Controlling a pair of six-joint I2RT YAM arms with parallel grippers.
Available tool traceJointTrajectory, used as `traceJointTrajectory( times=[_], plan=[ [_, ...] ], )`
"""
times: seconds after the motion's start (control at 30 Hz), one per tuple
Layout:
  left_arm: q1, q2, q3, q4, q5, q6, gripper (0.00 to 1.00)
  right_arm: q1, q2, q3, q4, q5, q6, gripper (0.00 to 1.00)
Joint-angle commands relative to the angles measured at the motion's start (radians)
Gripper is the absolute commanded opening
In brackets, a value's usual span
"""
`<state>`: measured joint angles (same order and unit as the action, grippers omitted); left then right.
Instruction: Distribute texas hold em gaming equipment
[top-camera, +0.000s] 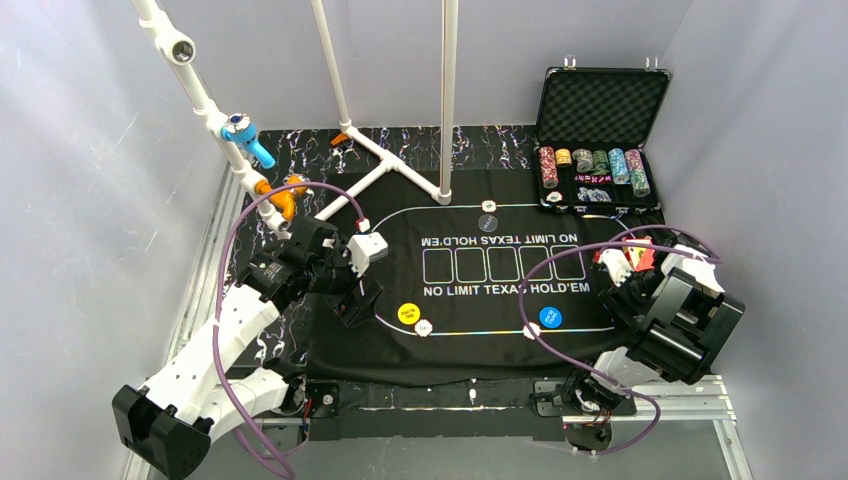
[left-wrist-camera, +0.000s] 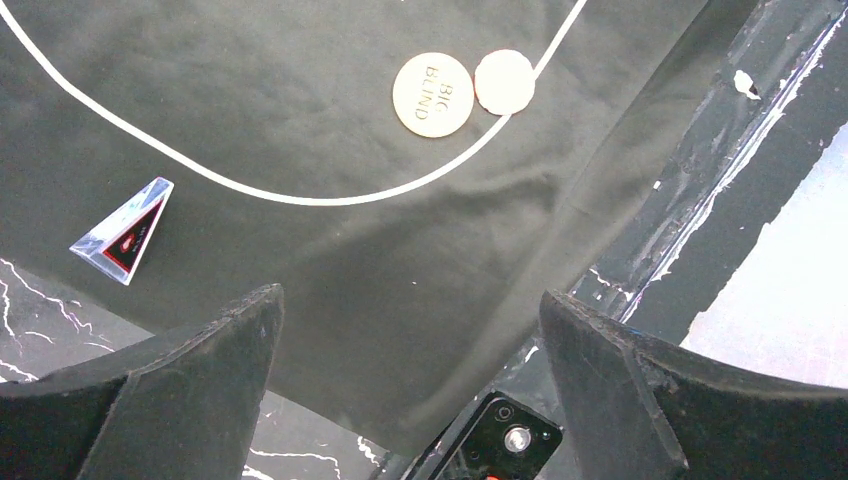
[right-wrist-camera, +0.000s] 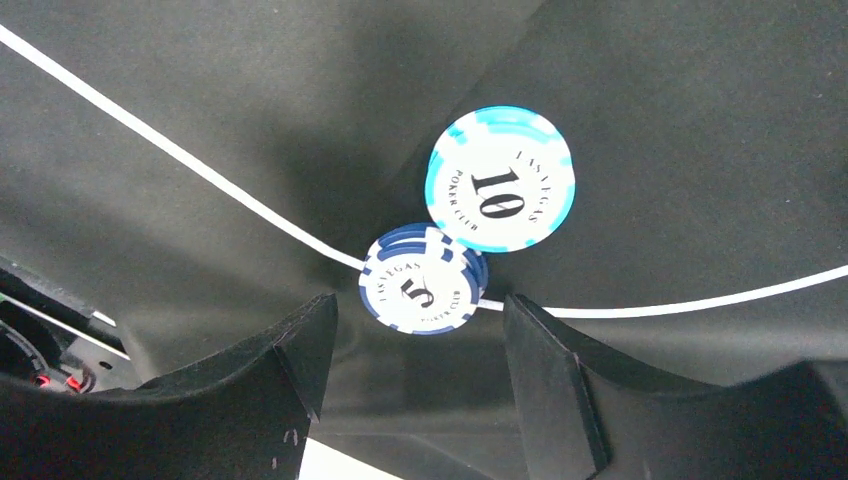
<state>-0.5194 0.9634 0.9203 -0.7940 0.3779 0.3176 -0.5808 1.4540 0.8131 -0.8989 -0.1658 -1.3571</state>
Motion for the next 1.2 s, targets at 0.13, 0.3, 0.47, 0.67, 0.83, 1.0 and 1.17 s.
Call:
traceJointTrajectory(
  times=[0.13,0.3,0.47,0.67,0.83,1.0,1.17],
  plan=[
    [-0.004,-0.004,0.014,-0.019,0.025,-0.001,0.99,-0.004,0.039,-0.010,0.045,-0.008,0.003,0.66],
    [-0.005,-0.002,0.015,-0.017,0.025,0.000,0.99,-0.004,0.045,-0.037,0.060,-0.011,0.003,0.62],
    [-0.005,0.004,0.014,-0.012,0.029,0.000,0.99,-0.004,0.034,-0.093,0.092,0.006,-0.005,0.61],
    [-0.005,0.006,0.012,-0.009,0.032,0.004,0.99,-0.005,0.038,-0.116,0.089,0.003,-0.012,0.62],
    [-0.005,0.003,0.009,-0.008,0.028,0.004,0.99,-0.004,0.049,-0.124,0.069,0.000,-0.022,0.65],
    [-0.005,0.001,0.005,-0.008,0.026,0.006,0.99,-0.004,0.052,-0.126,0.061,-0.006,-0.020,0.59],
    [-0.005,0.003,0.006,-0.005,0.023,0.008,0.99,-0.004,0.025,-0.139,0.059,0.003,-0.030,0.43]
  ],
)
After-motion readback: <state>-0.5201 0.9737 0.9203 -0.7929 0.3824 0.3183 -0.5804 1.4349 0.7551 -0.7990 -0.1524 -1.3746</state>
